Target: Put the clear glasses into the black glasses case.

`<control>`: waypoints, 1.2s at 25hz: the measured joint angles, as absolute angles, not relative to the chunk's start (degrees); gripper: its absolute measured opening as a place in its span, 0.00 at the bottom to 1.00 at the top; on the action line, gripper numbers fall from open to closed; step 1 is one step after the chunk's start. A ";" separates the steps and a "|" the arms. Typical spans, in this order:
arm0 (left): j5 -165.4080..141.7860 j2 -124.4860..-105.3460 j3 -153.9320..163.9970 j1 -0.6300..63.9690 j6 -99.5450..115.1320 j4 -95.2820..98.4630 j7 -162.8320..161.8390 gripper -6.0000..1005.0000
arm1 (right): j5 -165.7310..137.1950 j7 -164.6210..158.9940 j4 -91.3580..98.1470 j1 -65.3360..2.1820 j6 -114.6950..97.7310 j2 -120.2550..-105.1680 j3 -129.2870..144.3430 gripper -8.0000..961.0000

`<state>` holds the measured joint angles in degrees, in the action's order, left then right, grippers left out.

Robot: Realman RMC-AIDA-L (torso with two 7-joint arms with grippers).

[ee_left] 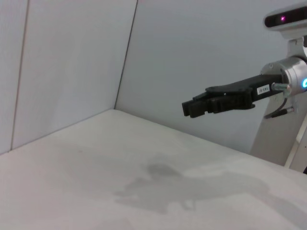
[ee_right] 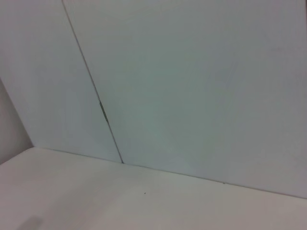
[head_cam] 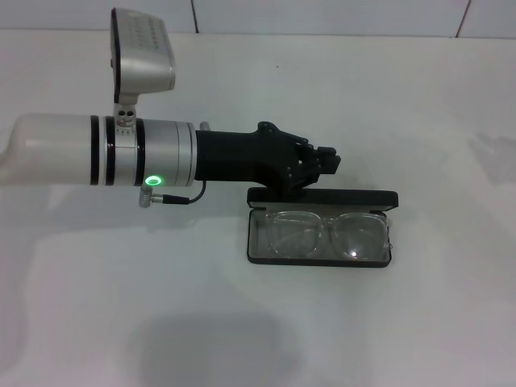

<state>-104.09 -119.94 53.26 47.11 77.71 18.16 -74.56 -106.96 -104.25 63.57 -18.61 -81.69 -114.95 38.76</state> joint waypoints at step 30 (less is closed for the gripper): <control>-103.71 -120.09 59.43 46.58 72.94 16.09 -73.85 0.14 | -106.95 -104.57 62.29 -19.76 -81.57 -115.05 38.76 0.19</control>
